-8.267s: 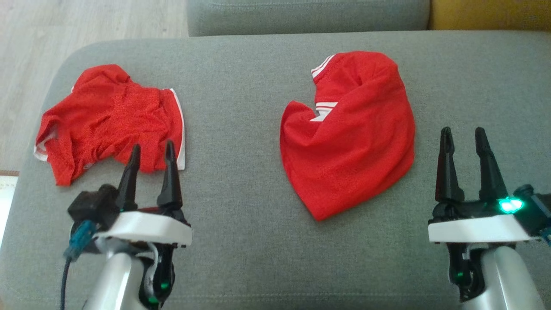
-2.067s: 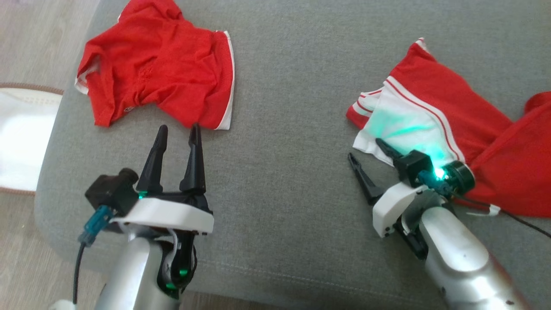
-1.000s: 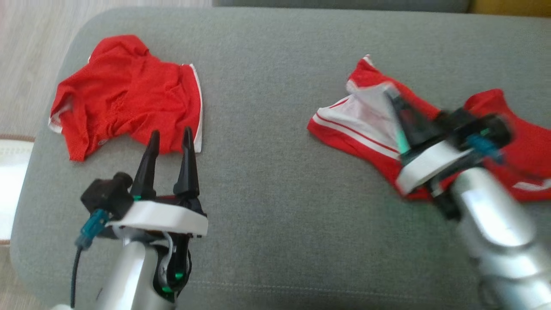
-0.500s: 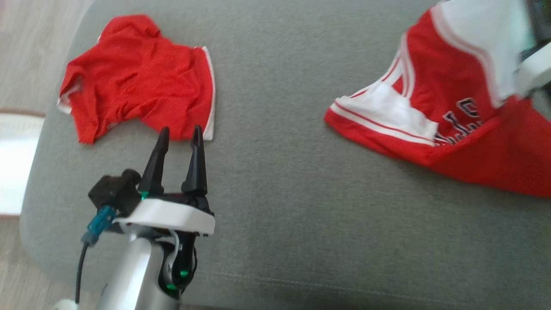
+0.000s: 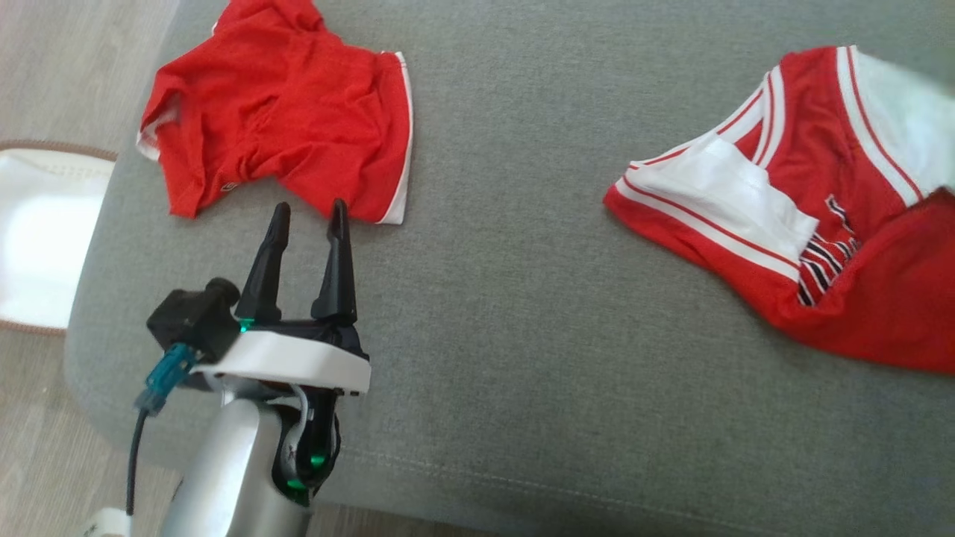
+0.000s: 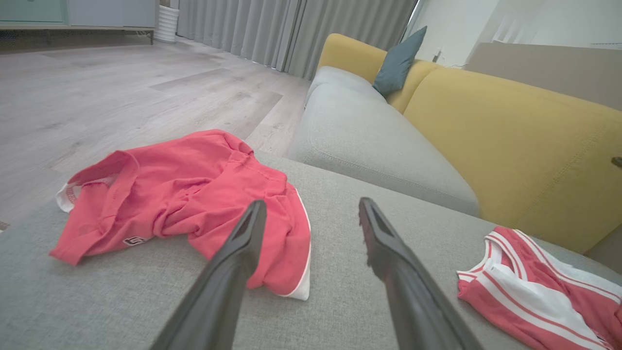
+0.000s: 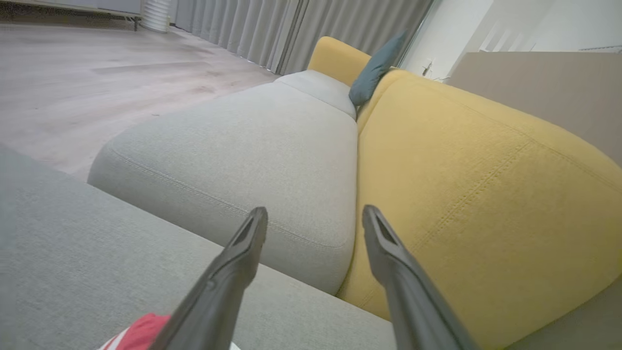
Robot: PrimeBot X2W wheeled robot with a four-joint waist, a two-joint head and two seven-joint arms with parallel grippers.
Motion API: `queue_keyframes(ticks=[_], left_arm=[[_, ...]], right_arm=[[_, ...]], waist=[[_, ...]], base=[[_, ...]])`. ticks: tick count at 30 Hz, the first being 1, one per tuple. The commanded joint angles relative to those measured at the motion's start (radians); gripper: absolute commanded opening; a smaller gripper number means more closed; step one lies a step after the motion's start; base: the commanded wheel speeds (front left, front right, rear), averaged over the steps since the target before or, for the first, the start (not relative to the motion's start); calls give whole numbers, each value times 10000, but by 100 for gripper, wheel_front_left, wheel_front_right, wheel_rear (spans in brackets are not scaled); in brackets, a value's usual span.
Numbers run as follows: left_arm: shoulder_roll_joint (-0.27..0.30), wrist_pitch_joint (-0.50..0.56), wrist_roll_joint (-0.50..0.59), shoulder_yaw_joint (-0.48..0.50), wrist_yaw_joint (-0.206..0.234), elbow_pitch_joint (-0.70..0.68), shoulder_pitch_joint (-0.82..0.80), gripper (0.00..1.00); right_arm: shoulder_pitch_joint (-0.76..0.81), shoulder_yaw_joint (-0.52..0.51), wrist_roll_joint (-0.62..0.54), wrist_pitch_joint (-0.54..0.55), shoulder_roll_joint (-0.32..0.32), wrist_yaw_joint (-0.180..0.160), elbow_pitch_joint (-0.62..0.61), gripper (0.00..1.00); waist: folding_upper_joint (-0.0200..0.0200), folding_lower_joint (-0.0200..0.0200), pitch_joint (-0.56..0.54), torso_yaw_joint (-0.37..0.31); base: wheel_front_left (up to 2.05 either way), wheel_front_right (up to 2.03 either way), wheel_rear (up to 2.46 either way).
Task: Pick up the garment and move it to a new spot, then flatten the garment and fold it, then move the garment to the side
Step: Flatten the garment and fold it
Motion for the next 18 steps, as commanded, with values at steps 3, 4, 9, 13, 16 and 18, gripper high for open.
queue_keyframes(ticks=[3, 4, 9, 13, 16, 18], left_arm=[[81, -76, 12, 402, 23, -302, -378, 100], [81, -76, 24, 420, 24, -309, -369, 100], [81, -76, 93, 513, -3, -303, -301, 100], [81, -76, 121, 587, -2, -295, -218, 100], [81, -76, 145, 633, 10, -295, -106, 100], [81, -76, 151, 660, 21, -299, 0, 100]], right_arm=[[-84, -142, -157, -365, 310, 65, -81, 100], [-48, -185, -203, -465, 417, 65, -18, 100], [299, -411, -159, -944, 967, 65, 97, 100], [842, -676, 26, -1256, 1375, 65, -92, 100], [1466, -911, 236, -1421, 1718, 65, -430, 100], [1993, -1079, 389, -1497, 1974, 65, -748, 100]], waist=[[0, 0, -163, -246], [0, 0, -214, -327], [0, 0, -492, -794], [0, 0, -781, -1135], [0, 0, -1027, -1367], [0, 0, -1198, -1510]], base=[[0, 0, 0], [0, 0, 0], [0, 0, 0], [0, 0, 0], [0, 0, 0], [0, 0, 0]])
